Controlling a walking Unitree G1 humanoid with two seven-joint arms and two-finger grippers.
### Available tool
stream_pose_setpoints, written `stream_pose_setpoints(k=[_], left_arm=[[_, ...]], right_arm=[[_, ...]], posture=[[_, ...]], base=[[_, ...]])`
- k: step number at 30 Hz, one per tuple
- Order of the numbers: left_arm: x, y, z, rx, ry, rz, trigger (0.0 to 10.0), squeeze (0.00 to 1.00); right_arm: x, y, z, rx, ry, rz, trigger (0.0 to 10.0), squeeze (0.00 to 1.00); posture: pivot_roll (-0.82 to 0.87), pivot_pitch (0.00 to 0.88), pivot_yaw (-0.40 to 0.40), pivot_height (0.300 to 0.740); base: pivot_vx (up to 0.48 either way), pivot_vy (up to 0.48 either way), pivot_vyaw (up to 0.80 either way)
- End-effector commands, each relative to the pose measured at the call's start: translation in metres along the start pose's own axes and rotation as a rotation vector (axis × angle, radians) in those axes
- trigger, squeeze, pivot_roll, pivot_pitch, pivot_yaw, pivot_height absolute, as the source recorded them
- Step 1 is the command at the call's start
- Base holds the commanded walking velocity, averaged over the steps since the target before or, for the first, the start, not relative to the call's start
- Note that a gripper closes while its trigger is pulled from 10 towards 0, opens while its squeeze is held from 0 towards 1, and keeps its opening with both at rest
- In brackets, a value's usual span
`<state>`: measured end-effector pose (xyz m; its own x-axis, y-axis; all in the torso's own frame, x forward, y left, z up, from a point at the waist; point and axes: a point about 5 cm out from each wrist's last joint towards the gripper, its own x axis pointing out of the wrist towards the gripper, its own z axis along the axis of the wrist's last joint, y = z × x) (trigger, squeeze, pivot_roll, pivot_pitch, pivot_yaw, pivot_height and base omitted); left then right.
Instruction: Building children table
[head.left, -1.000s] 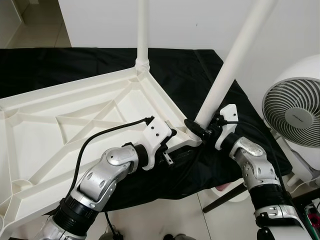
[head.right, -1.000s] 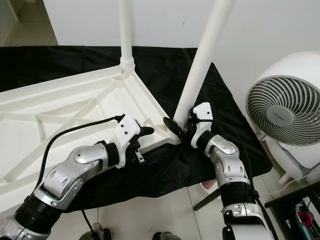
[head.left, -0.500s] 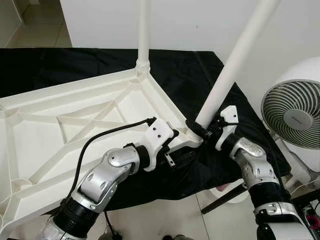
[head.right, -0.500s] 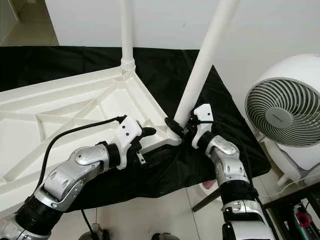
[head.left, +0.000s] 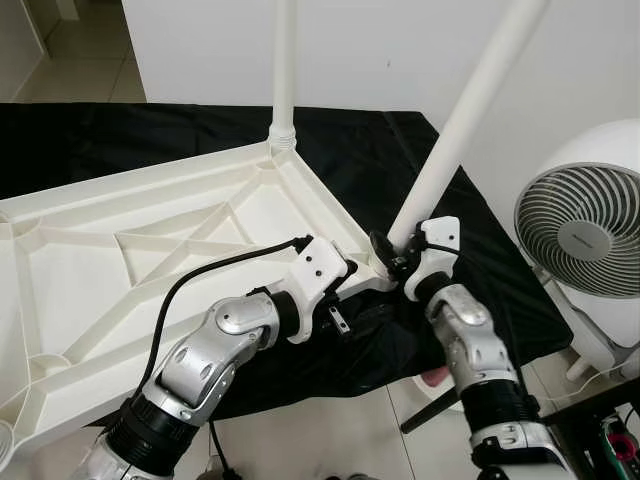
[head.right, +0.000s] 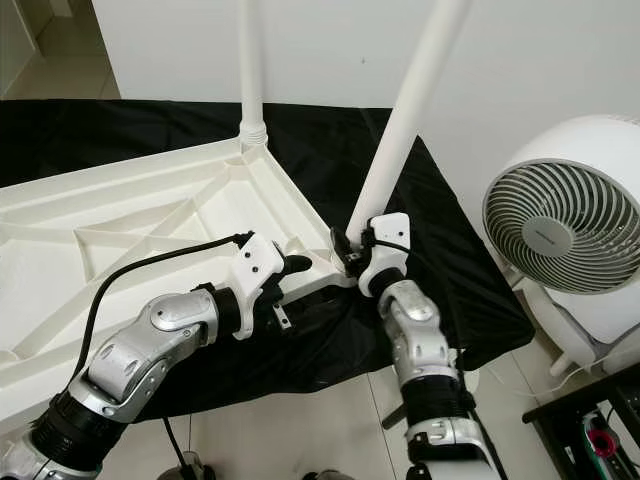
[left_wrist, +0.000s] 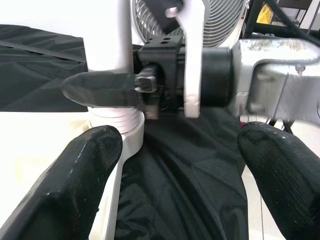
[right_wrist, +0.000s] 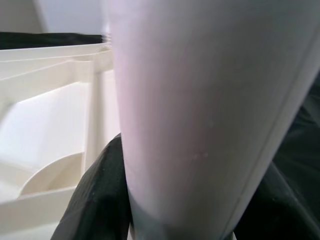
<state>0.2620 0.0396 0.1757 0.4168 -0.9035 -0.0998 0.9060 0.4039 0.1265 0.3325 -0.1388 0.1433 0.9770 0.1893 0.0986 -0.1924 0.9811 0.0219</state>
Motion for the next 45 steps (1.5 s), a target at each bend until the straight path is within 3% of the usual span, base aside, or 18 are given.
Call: stream_pose_setpoints(k=[1, 2, 4, 8, 20, 21, 22, 23, 24, 28, 33, 34, 36, 39, 45], left_arm=[[0.001, -0.005, -0.005, -0.002, 0.019, -0.042, 10.0, 0.0], [0.001, -0.005, -0.005, -0.002, 0.019, -0.042, 10.0, 0.0], [0.002, -0.005, -0.005, -0.003, 0.02, -0.045, 10.0, 0.0], [0.002, -0.006, -0.005, -0.004, 0.018, -0.045, 10.0, 0.0], [0.003, -0.004, -0.005, -0.003, 0.016, -0.04, 10.0, 0.0], [0.003, -0.004, -0.005, -0.002, 0.015, -0.039, 10.0, 0.0], [0.003, -0.004, -0.004, -0.002, 0.014, -0.039, 10.0, 0.0], [0.003, -0.004, -0.004, -0.002, 0.014, -0.038, 10.0, 0.0], [0.003, -0.004, -0.004, -0.001, 0.013, -0.037, 10.0, 0.0], [0.003, -0.003, -0.004, -0.001, 0.013, -0.034, 10.0, 0.0], [0.004, -0.003, -0.003, 0.0, 0.012, -0.036, 10.0, 0.0], [0.004, -0.002, -0.003, 0.001, 0.012, -0.036, 10.0, 0.0], [0.004, -0.002, -0.003, 0.001, 0.012, -0.035, 10.0, 0.0], [0.004, -0.002, -0.003, 0.002, 0.012, -0.036, 10.0, 0.0], [0.004, -0.002, -0.002, 0.004, 0.011, -0.042, 10.0, 0.0]], right_arm=[[-0.009, -0.01, -0.013, -0.031, 0.066, -0.162, 10.0, 0.0], [-0.009, -0.01, -0.013, -0.031, 0.066, -0.162, 10.0, 0.0], [-0.018, 0.007, -0.011, -0.027, 0.047, -0.267, 10.0, 0.0], [-0.022, 0.025, -0.008, 0.01, 0.037, -0.256, 10.0, 0.0], [-0.019, 0.027, -0.002, 0.016, 0.031, -0.25, 10.0, 0.0], [-0.02, 0.028, -0.002, 0.026, 0.03, -0.244, 10.0, 0.09], [-0.02, 0.028, -0.001, 0.036, 0.025, -0.235, 10.0, 0.84], [-0.02, 0.029, 0.0, 0.042, 0.023, -0.23, 10.0, 0.84], [-0.019, 0.028, 0.002, 0.055, 0.015, -0.194, 10.0, 1.0], [-0.016, 0.023, 0.006, 0.084, -0.011, -0.139, 10.0, 1.0], [-0.01, 0.001, 0.017, 0.063, -0.032, 0.018, 10.0, 1.0], [-0.009, -0.004, 0.02, 0.042, -0.034, 0.066, 10.0, 0.0], [-0.009, -0.008, 0.022, 0.029, -0.034, 0.101, 10.0, 0.0], [-0.01, -0.017, 0.023, -0.034, 0.001, 0.317, 10.0, 0.0], [-0.012, -0.025, 0.019, -0.093, 0.044, 0.476, 10.0, 0.0]], posture=[[0.07, 0.059, -0.079, 0.74], [0.07, 0.059, -0.079, 0.74], [0.07, 0.059, -0.082, 0.74], [0.07, 0.06, -0.085, 0.74], [0.07, 0.055, -0.09, 0.74], [0.07, 0.053, -0.089, 0.74], [0.07, 0.054, -0.091, 0.74], [0.07, 0.054, -0.091, 0.74], [0.07, 0.055, -0.092, 0.74], [0.07, 0.056, -0.091, 0.74], [0.06, 0.06, -0.089, 0.74], [0.07, 0.063, -0.087, 0.74], [0.07, 0.063, -0.087, 0.74], [0.06, 0.067, -0.077, 0.74], [0.06, 0.072, -0.074, 0.74]], base=[[0.0, 0.0, 0.0], [0.0, 0.0, 0.0], [0.0, 0.0, 0.0], [0.0, 0.0, 0.0], [0.0, 0.0, 0.0], [0.0, 0.0, 0.0], [0.0, 0.0, 0.0], [0.0, 0.0, 0.0], [0.0, 0.0, 0.0], [0.0, 0.0, 0.0], [0.0, 0.0, 0.0], [0.0, 0.0, 0.0], [0.0, 0.0, 0.0], [0.0, 0.0, 0.0], [0.0, 0.0, 0.0]])
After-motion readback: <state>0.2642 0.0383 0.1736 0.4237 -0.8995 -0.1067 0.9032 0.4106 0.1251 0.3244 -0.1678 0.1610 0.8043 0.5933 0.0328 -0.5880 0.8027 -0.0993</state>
